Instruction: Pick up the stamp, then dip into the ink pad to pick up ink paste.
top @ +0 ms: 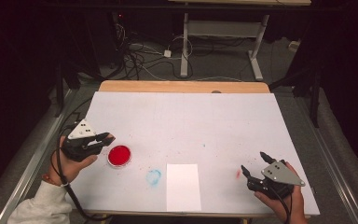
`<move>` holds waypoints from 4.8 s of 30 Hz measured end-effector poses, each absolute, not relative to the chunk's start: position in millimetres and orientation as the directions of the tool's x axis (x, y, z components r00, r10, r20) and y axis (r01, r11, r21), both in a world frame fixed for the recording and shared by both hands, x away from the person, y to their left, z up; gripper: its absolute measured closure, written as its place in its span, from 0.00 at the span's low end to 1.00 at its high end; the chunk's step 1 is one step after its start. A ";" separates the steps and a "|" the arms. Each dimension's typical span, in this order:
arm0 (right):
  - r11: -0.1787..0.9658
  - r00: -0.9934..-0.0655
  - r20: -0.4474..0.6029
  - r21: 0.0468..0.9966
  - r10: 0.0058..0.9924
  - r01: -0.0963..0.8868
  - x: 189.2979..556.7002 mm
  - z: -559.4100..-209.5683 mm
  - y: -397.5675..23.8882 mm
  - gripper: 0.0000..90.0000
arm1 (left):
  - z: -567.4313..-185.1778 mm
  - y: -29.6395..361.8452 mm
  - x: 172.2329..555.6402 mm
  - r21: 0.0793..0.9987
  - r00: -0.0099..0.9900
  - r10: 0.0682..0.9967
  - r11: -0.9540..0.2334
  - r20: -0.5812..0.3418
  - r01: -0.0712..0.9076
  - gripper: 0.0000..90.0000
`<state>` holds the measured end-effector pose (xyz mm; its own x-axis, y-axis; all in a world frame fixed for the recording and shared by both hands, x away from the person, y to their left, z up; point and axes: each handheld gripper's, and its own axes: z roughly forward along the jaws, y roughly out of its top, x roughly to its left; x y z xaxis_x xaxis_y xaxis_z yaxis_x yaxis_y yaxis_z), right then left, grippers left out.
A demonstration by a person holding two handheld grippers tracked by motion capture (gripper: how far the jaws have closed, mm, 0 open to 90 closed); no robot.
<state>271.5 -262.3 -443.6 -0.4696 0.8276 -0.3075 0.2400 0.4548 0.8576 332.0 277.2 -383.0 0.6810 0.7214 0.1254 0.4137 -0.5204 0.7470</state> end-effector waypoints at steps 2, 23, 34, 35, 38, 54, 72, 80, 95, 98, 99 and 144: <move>0.459 -0.471 -0.310 0.854 0.826 0.244 272.1 -444.4 -262.1 0.29 | -381.0 276.5 330.5 0.748 0.683 0.719 -0.522 0.128 0.409 0.82; 0.502 -0.473 -0.344 0.825 0.811 0.261 269.0 -448.4 -260.9 0.28 | -396.0 257.3 342.6 0.652 0.735 0.667 -0.614 0.126 0.445 0.82; 0.529 -0.482 -0.361 0.804 0.799 0.274 269.8 -451.3 -260.4 0.29 | -439.8 252.7 370.2 0.538 0.732 0.676 -0.648 0.081 0.539 0.82; 0.528 -0.482 -0.359 0.803 0.799 0.276 269.7 -451.5 -260.2 0.29 | -441.5 252.4 371.7 0.535 0.731 0.678 -0.648 0.080 0.543 0.82; 0.534 -0.485 -0.364 0.799 0.795 0.275 269.7 -452.1 -260.4 0.29 | -444.7 251.6 375.1 0.530 0.729 0.681 -0.646 0.074 0.549 0.82; 0.545 -0.485 -0.374 0.791 0.791 0.278 267.6 -452.2 -260.6 0.28 | -450.1 245.9 380.9 0.494 0.724 0.687 -0.653 0.067 0.574 0.82; 0.549 -0.486 -0.379 0.789 0.787 0.275 267.9 -452.2 -258.6 0.28 | -456.5 247.7 375.0 0.537 0.703 0.707 -0.623 0.075 0.569 0.82; 0.548 -0.478 -0.380 0.788 0.792 0.280 267.4 -452.2 -259.2 0.28 | -457.1 248.1 375.4 0.536 0.704 0.707 -0.622 0.072 0.570 0.82; 0.550 -0.477 -0.383 0.786 0.791 0.281 267.6 -452.2 -259.4 0.29 | -457.2 248.7 373.8 0.547 0.706 0.703 -0.625 0.084 0.557 0.82; 0.552 -0.474 -0.387 0.786 0.791 0.279 267.3 -451.9 -259.7 0.29 | -457.3 250.0 371.6 0.562 0.701 0.708 -0.615 0.085 0.553 0.82; 0.554 -0.474 -0.389 0.785 0.790 0.278 267.2 -451.8 -259.9 0.29 | -457.3 250.8 371.4 0.568 0.698 0.712 -0.608 0.080 0.555 0.82; 0.558 -0.476 -0.393 0.783 0.787 0.275 266.7 -451.4 -258.8 0.29 | -409.0 252.8 341.6 0.646 0.737 0.664 -0.620 0.129 0.445 0.82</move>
